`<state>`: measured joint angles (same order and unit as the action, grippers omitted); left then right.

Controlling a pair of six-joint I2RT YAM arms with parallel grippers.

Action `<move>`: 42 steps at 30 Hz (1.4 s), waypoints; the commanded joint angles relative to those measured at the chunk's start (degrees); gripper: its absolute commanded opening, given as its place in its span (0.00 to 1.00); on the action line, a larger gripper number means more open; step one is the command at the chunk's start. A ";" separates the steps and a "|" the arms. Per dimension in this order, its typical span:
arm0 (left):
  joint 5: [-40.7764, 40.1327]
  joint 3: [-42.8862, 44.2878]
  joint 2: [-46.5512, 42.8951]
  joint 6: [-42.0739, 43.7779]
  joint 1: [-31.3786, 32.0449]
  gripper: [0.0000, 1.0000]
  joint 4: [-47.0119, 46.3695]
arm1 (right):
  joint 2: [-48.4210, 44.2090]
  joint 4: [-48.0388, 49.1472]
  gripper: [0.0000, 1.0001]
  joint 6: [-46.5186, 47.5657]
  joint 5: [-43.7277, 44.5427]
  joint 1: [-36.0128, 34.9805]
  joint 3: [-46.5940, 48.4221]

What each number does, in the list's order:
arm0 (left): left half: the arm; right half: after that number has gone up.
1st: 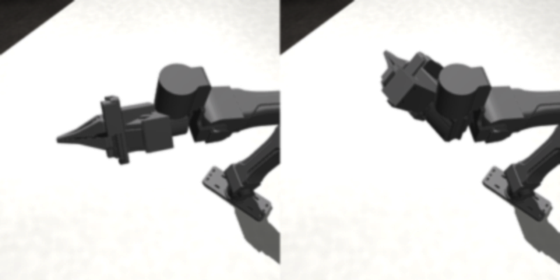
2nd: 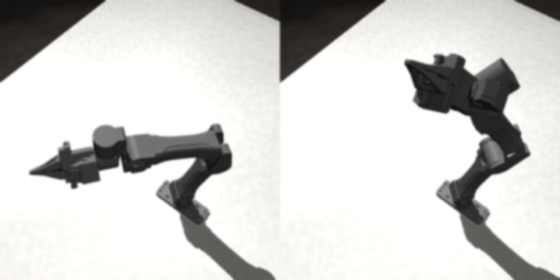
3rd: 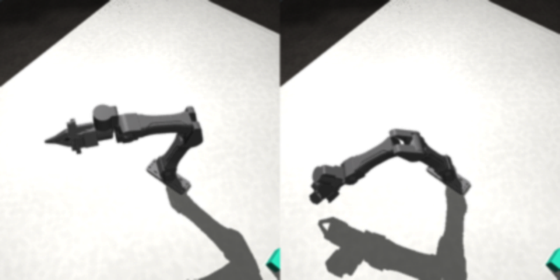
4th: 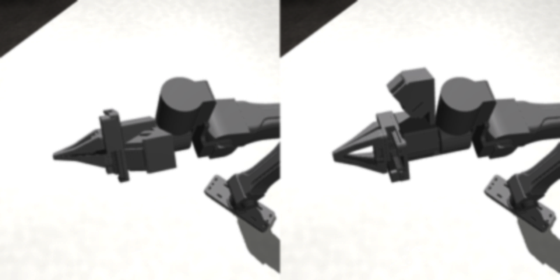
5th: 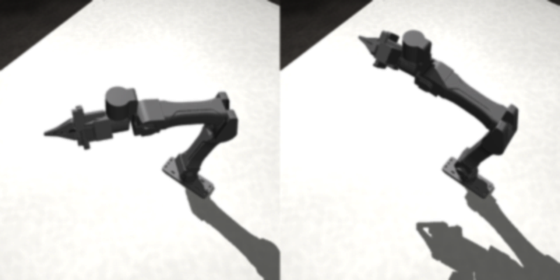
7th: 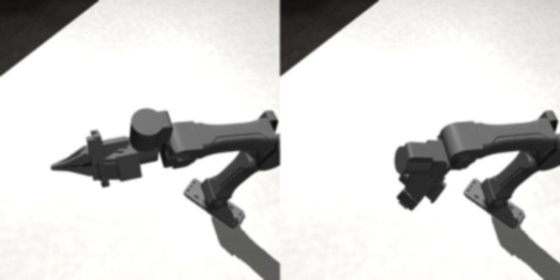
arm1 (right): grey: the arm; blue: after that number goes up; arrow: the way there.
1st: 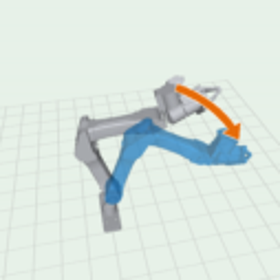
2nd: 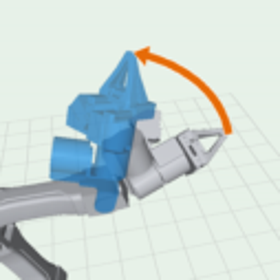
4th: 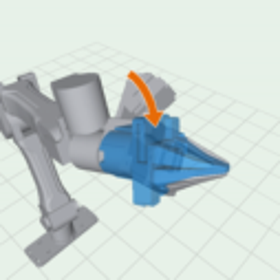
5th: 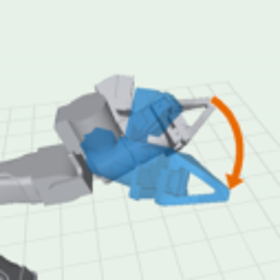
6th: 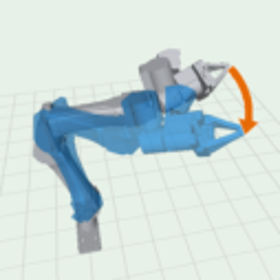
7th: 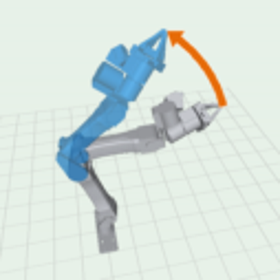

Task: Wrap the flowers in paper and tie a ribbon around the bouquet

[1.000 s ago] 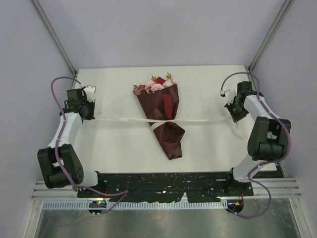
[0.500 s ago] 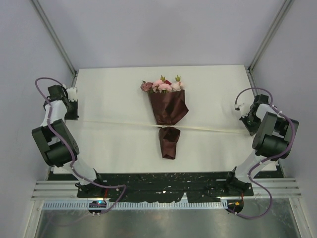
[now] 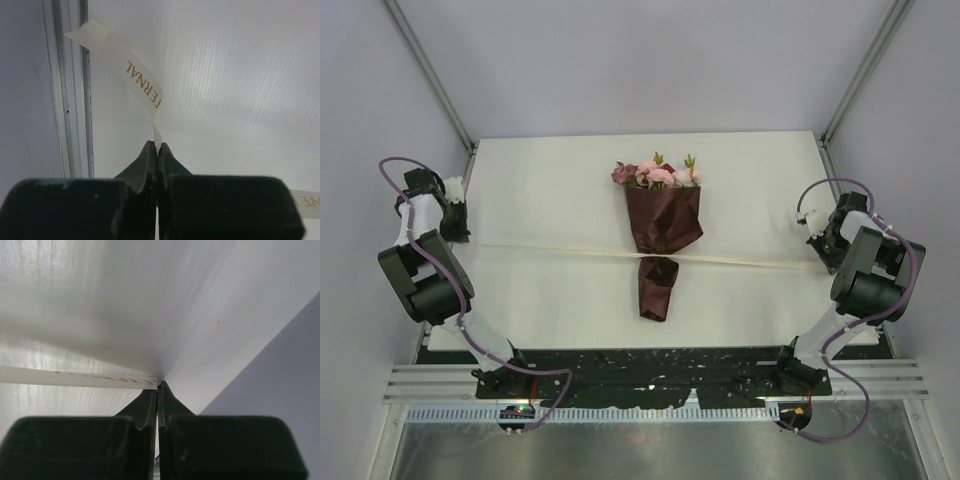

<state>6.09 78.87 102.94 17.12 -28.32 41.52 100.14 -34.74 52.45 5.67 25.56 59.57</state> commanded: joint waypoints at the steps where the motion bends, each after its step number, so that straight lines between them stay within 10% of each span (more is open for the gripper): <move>1: -13.29 6.47 0.33 5.37 -7.54 0.00 -9.97 | 3.66 10.48 0.05 3.19 13.49 6.17 1.24; 16: -4.62 3.06 -2.90 8.53 -9.57 0.00 -8.29 | 5.69 5.23 0.05 0.56 9.56 5.30 7.93; 24: 10.51 -9.16 -11.70 18.98 3.69 0.00 -3.47 | 0.23 -6.82 0.06 2.31 -4.78 -4.72 6.34; 27: 12.01 -11.98 -13.28 23.11 9.14 0.00 -1.80 | 0.41 -11.82 0.26 2.22 -10.75 -6.66 9.94; 28: 12.11 -12.86 -13.63 23.82 10.55 0.06 -1.70 | 0.41 -12.54 0.35 2.14 -11.29 -6.93 10.56; 31: 14.30 -13.74 -15.91 25.41 12.32 0.68 -1.70 | -1.07 -15.96 0.65 3.28 -14.81 -7.46 13.28; 34: 17.27 -13.57 -21.53 27.95 11.62 0.99 -3.28 | -5.38 -16.94 0.99 5.12 -19.54 -7.37 14.34; 42: 36.87 -20.41 -38.59 38.33 12.58 1.00 -8.30 | -30.15 -12.70 0.95 11.95 -46.06 -8.50 7.94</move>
<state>28.95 62.65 70.24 49.17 -16.97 37.12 80.58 -48.14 59.11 -21.93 18.65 70.46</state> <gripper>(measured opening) 0.994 0.952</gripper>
